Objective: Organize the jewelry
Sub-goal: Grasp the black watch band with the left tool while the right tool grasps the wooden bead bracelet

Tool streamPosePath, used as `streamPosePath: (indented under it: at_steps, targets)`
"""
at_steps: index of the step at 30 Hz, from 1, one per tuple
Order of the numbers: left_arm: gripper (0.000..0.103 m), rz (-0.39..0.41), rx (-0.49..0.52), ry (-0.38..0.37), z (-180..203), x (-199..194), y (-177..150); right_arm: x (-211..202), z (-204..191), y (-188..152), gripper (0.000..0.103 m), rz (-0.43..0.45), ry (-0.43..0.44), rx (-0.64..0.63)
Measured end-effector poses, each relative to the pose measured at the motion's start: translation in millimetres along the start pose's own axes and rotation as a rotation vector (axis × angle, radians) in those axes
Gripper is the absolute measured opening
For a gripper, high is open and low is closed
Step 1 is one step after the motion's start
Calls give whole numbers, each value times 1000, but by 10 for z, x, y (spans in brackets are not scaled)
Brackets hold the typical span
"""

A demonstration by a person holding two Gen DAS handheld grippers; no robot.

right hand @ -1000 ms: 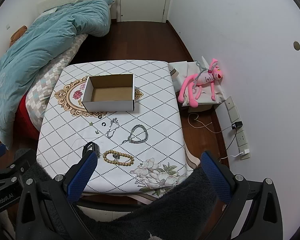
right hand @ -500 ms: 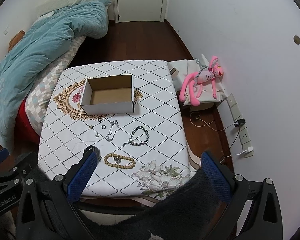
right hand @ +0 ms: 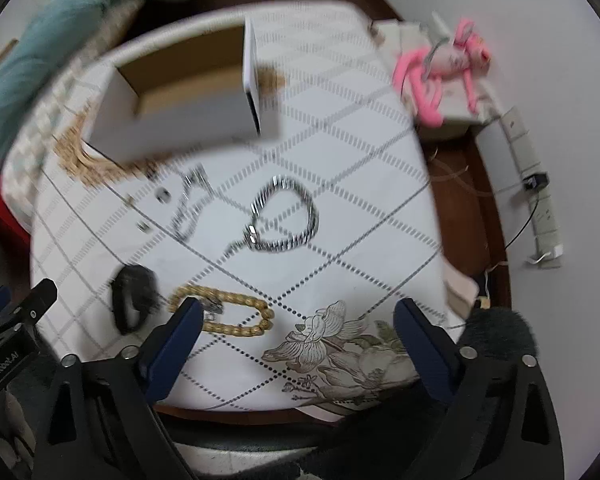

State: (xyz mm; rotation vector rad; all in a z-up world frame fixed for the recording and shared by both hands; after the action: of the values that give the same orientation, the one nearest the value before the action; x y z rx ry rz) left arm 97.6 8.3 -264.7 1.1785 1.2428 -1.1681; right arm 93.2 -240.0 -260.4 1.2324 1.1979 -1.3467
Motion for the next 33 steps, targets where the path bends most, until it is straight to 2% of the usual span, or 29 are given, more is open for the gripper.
streamPosePath:
  at_steps: [2, 4, 6, 8, 10, 11, 12, 15, 17, 18, 19, 21, 24, 28, 33]
  targets:
    - [86, -30, 8, -28, 42, 163, -23, 216, -17, -19, 88, -32, 4, -4]
    - [71, -50, 23, -56, 92, 257, -44, 408, -43, -50, 82, -63, -4, -6]
    - [65, -61, 38, -64, 140, 335, -65, 537, -61, -77, 78, -85, 0, -5]
    - [53, -55, 58, -57, 174, 377, -68, 649, -97, -103, 74, -95, 4, -9]
    - [41, -57, 73, -57, 202, 423, -76, 717, -124, -121, 64, -102, 5, -16]
    - [38, -58, 79, -61, 220, 443, -82, 722, -139, -119, 63, -81, -4, -24]
    - [32, -59, 89, -64, 240, 463, -91, 726, -163, -149, 59, -102, -5, -35]
    - [24, -38, 116, -39, 261, 484, -83, 727, -209, -154, 56, -74, -5, -48]
    - [12, -18, 128, -29, 263, 469, -87, 707, -236, -153, 50, -46, -6, -57]
    - [6, -15, 131, -27, 275, 454, -99, 696, -248, -152, 43, -30, -7, -62]
    - [6, -8, 134, -19, 262, 449, -103, 689, -257, -151, 28, -18, -7, -65]
    - [5, 2, 131, -14, 228, 439, -114, 635, -265, -174, 10, -15, -13, -61]
    - [4, 16, 133, -2, 206, 386, -128, 547, -265, -176, 10, -15, 19, -46]
    - [4, 37, 130, 1, 148, 305, -158, 317, -219, -138, 9, 53, 68, -25]
    - [4, 80, 115, -36, 294, -126, -136, 22, -245, -11, 9, 111, 139, -37]
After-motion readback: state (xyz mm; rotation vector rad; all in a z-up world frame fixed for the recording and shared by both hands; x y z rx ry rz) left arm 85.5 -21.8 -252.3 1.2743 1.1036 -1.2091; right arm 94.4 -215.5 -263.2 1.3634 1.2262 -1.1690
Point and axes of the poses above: each gripper's, at about its wrist camera, not at the fingertips, and x roughly the way its jaws point, z to its right, y to its top, the point moved 9 cm from there along x, roughly the way its jaws point, and after that the axes turned 12 degrees about -z, right-handed, at the moved point
